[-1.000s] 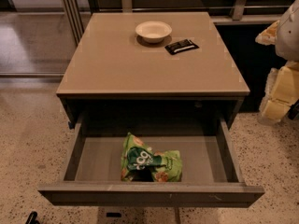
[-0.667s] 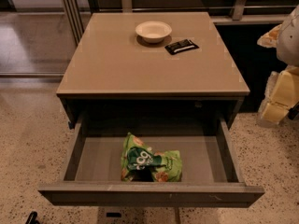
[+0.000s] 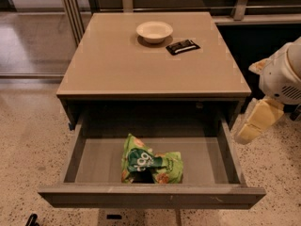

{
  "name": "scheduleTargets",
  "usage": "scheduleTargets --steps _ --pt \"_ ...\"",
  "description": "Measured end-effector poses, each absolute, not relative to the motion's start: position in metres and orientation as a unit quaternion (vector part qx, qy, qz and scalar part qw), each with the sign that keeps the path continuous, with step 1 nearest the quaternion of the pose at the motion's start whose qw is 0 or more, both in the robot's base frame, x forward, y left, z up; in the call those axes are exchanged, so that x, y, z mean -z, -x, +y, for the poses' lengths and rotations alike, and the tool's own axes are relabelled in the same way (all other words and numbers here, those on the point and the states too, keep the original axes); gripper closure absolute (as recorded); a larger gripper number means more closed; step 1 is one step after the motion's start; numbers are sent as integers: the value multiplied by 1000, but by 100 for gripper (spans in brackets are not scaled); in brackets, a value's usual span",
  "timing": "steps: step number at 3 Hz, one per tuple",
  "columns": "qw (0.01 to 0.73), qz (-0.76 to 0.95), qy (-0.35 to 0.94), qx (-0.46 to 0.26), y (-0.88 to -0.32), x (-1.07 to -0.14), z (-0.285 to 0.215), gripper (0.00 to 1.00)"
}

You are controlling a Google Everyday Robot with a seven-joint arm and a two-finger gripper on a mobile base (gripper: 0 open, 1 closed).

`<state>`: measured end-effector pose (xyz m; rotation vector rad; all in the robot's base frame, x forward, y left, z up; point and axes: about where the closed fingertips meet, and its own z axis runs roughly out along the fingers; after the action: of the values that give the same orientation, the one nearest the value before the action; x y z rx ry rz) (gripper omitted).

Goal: Pick green rice chip bag from top drawer and place on counter

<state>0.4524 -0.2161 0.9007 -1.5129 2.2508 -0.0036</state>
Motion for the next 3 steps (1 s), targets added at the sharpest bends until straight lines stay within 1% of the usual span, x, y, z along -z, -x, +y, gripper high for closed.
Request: scheduleTargets --steps 1,3 --pt "215 816 535 -33 -462 -857 -200 0" --pt "219 825 519 -36 -457 -851 -203 0"
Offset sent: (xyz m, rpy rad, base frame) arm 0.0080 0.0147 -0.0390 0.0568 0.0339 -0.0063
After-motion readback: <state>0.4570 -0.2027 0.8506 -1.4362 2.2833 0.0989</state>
